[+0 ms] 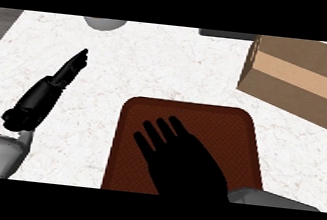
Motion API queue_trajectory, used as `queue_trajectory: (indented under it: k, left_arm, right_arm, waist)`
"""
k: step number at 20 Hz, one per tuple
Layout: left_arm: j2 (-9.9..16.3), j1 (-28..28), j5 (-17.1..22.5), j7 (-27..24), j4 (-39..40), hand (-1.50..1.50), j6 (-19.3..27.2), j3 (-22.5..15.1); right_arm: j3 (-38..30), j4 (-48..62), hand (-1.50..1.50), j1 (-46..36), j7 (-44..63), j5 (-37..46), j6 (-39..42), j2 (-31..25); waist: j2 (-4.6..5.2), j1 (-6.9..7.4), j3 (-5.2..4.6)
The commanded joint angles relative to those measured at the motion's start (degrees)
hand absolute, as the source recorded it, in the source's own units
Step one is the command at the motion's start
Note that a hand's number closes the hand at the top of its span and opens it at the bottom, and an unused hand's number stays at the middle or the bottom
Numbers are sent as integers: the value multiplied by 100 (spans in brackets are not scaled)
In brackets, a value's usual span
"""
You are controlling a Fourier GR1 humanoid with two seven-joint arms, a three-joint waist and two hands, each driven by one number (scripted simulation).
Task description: Pick the bell pepper from the tray and place it in the cardboard box
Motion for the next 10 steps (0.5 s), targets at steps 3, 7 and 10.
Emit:
queue_trajectory:
  k: [3,7,10]
  left_arm:
    - [-14,-40,-60,-66,182,0,-120,142]
    - [-25,146,-68,-56,-62,0,-148,206]
    - [140,117,15,38,-123,0,-338,383]
  right_arm:
    - [335,325,-150,140,1224,169,400,733]
    - [284,670,-150,29,1140,511,570,914]
    - [464,681,-150,254,991,1001,415,844]
  waist:
    - [13,-64,4]
    - [9,-18,6]
    - [8,-25,9]
